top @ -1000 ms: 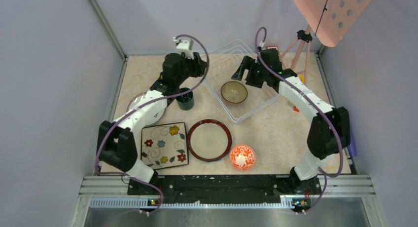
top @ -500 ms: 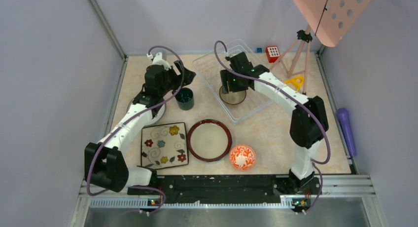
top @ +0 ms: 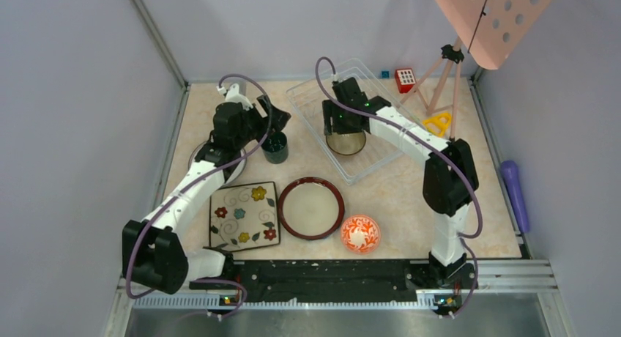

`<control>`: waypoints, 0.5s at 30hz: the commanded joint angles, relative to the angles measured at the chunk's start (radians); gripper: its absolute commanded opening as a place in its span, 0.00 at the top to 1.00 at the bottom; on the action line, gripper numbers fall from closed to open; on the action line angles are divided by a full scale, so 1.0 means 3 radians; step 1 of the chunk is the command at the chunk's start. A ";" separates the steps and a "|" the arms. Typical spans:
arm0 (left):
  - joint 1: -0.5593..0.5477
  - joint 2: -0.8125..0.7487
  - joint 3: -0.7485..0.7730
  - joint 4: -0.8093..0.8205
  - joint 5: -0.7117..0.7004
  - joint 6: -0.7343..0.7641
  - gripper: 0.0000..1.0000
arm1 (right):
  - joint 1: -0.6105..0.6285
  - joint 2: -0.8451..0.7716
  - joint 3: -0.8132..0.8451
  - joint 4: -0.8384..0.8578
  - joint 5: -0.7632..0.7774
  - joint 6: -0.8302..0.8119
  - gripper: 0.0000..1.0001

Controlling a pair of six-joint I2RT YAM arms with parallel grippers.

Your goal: Load the mixed dishes into the dish rack

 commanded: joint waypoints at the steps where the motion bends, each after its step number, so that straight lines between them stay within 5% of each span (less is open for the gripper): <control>1: 0.0012 -0.0163 -0.0084 0.0080 -0.0119 -0.0043 0.20 | 0.0054 0.0113 0.0236 0.0271 0.0205 0.0521 0.33; 15: 0.0102 -0.0194 -0.0136 -0.0010 -0.0142 -0.0065 0.19 | 0.0181 0.0698 0.0734 -0.0312 0.0779 0.0825 0.38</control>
